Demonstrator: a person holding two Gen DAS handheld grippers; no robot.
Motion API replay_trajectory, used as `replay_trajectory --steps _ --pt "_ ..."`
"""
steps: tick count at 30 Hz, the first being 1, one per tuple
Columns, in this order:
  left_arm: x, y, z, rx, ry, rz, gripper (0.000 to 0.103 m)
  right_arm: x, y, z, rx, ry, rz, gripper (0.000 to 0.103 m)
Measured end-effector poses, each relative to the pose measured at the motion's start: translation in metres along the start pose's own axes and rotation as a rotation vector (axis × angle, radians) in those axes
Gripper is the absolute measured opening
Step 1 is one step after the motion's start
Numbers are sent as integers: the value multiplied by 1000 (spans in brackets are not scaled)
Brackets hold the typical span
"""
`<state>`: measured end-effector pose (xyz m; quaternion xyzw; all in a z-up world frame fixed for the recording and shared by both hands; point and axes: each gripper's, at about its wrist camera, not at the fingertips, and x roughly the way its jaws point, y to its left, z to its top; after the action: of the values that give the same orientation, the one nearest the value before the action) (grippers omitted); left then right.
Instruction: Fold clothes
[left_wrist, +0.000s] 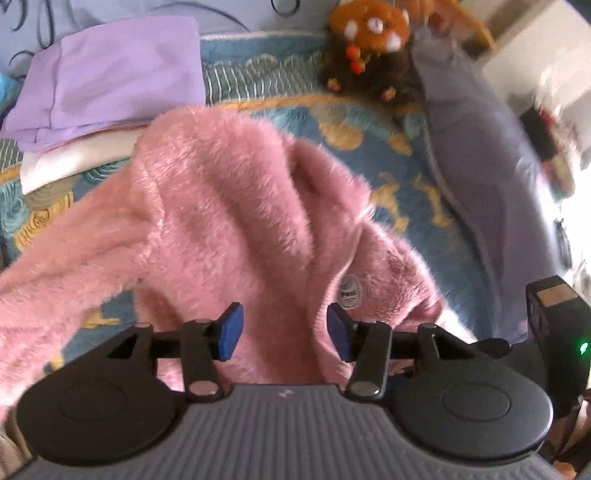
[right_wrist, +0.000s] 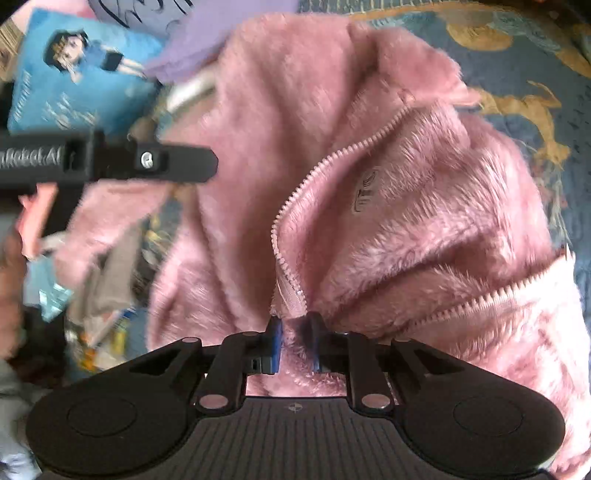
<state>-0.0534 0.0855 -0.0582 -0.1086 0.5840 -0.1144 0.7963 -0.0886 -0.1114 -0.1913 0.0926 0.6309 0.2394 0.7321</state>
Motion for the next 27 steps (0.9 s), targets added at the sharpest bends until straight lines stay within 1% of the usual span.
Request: replay_trajectory --steps 2,3,4,5,6,7,8,9,11,12,14,16,17,19,20,21,22,23,25,27 --pt "9 -11 5 74 25 43 56 -27 -3 -12 -22 -51 33 20" --pt "16 -18 7 114 38 64 59 -44 -9 -17 -23 -83 44 19" --pt "23 -28 10 161 53 79 64 -63 -18 -23 -14 -120 44 20" --pt "30 -37 14 208 67 95 67 -82 -27 -27 -1 -156 36 28" --pt "35 -46 18 248 73 98 67 -102 -40 -34 18 -198 13 39" --pt "41 -57 22 288 75 93 71 -118 -54 -43 40 -244 -24 46" --pt "44 -66 26 324 77 85 76 -133 -69 -52 64 -288 -62 59" --pt "48 -76 30 356 75 76 79 -142 -85 -62 102 -324 -96 69" --pt "55 -93 39 418 67 58 89 -150 -120 -80 204 -372 -147 71" --pt "61 -101 42 446 71 56 91 -145 -139 -87 269 -368 -150 71" --pt "75 -117 48 511 100 104 91 -127 -174 -96 397 -347 -130 71" --pt "92 -125 53 548 133 145 91 -104 -199 -99 487 -331 -70 68" --pt "99 -128 56 558 149 158 91 -96 -204 -98 509 -333 -29 62" --pt "116 -129 62 562 176 180 91 -79 -215 -97 553 -335 53 57" --pt "125 -128 65 556 189 188 91 -70 -220 -97 575 -335 95 49" --pt "132 -127 67 549 205 205 91 -67 -217 -96 581 -344 141 29" --pt "140 -126 68 543 221 222 90 -67 -209 -96 566 -350 170 13" --pt "147 -124 70 536 237 239 90 -69 -200 -95 547 -354 173 2" --pt "160 -124 72 539 257 298 88 -84 -183 -101 508 -401 149 1" --pt "168 -123 76 520 264 348 88 -105 -169 -115 504 -464 145 1"
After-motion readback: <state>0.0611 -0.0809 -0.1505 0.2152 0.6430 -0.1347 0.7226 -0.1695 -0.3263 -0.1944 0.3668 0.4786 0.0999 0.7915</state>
